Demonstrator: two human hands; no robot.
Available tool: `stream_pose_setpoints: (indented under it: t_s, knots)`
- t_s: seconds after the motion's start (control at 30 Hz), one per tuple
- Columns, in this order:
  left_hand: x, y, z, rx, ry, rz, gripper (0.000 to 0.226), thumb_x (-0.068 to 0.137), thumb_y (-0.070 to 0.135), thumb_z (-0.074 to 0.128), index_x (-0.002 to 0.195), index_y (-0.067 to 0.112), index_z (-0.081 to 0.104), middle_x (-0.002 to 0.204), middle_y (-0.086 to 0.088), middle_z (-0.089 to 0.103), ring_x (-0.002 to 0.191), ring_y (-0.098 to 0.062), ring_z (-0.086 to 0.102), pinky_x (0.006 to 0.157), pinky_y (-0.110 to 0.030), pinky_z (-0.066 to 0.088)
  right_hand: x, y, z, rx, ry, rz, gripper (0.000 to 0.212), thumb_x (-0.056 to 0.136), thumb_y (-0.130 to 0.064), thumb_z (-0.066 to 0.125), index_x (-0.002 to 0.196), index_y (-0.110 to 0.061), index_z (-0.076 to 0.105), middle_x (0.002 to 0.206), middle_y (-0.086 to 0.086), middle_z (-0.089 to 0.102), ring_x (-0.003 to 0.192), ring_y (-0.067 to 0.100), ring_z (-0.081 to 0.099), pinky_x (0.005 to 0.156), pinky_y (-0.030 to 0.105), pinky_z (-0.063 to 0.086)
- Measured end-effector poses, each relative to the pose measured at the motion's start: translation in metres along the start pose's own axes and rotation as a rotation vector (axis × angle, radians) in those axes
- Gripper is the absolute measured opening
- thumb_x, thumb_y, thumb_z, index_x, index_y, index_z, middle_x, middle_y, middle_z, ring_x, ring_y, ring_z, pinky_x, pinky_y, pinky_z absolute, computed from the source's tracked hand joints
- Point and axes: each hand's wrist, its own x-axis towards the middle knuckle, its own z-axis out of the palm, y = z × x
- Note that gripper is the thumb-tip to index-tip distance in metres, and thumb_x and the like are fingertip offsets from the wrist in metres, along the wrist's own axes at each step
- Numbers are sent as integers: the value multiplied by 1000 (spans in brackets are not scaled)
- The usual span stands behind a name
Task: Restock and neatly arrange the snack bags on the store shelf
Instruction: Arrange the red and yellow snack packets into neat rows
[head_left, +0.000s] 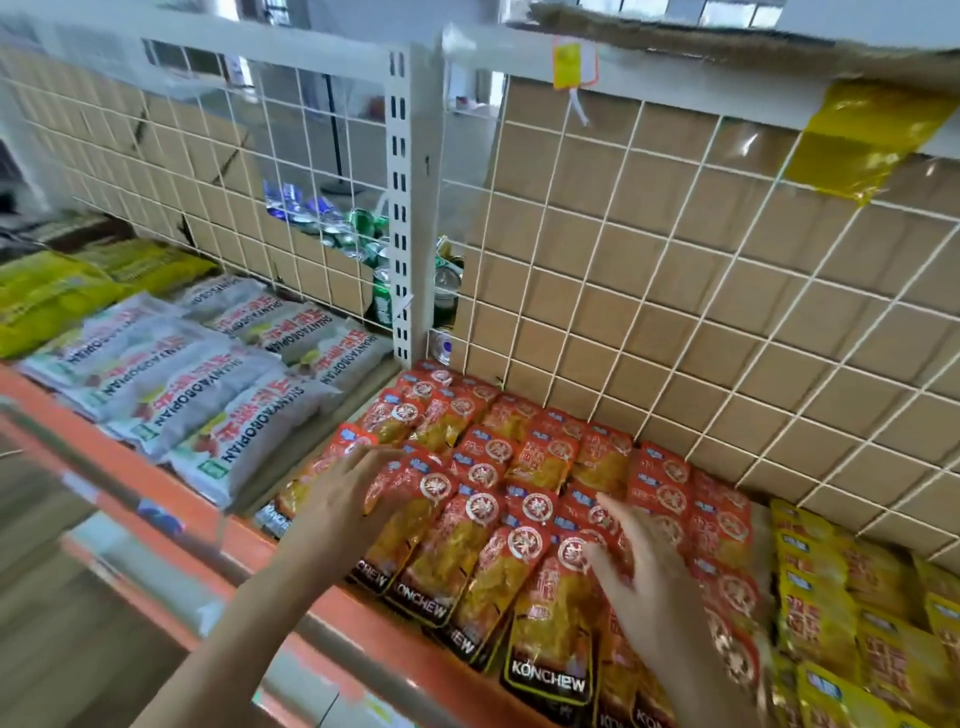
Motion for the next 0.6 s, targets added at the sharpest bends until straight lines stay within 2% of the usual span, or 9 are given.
stream_pose_setpoints:
  t_s: [0.1, 0.23, 0.3, 0.37, 0.5, 0.6]
  knots:
    - [12, -17, -6, 8, 4, -10, 48, 82, 49, 43, 115, 19, 61, 115, -1, 61, 104, -24, 59, 87, -39, 47, 11, -8, 14, -12, -15, 4, 49, 91, -34, 54, 137, -29, 39, 128, -20, 38, 116, -4, 32, 100, 17, 23]
    - [38, -41, -10, -13, -16, -2, 50, 81, 47, 47, 119, 17, 58, 121, -1, 58, 111, -22, 55, 94, -33, 42, 30, -29, 34, -20, 0, 21, 49, 92, -36, 51, 138, -31, 38, 128, -22, 35, 123, 0, 36, 104, 22, 27]
    - [51, -53, -9, -20, -92, 19, 57, 81, 57, 38, 124, 22, 53, 129, 4, 52, 115, -15, 50, 96, -26, 36, 42, -39, 44, -18, 14, 63, 48, 92, -36, 51, 138, -33, 36, 125, -23, 32, 120, -3, 31, 103, 20, 24]
    - [63, -64, -7, -35, -188, 65, 69, 77, 66, 23, 128, 27, 47, 135, 10, 44, 119, -9, 43, 99, -22, 31, 53, -49, 53, -31, 41, 80, 48, 91, -35, 52, 137, -31, 39, 128, -18, 38, 120, -2, 31, 100, 15, 20]
    - [87, -81, -4, -23, -331, 194, 73, 77, 69, 17, 132, 30, 45, 140, 14, 39, 130, -6, 34, 110, -31, 30, 80, -75, 79, -33, 44, 113, 49, 92, -35, 51, 139, -29, 38, 128, -19, 35, 128, 4, 31, 101, 17, 18]
    - [90, -83, 0, -8, -435, 271, 72, 78, 70, 12, 135, 36, 41, 149, 15, 26, 139, -6, 14, 116, -35, 19, 99, -87, 97, -76, 47, 107, 48, 92, -34, 53, 138, -27, 40, 138, -10, 42, 129, 9, 37, 102, 19, 24]
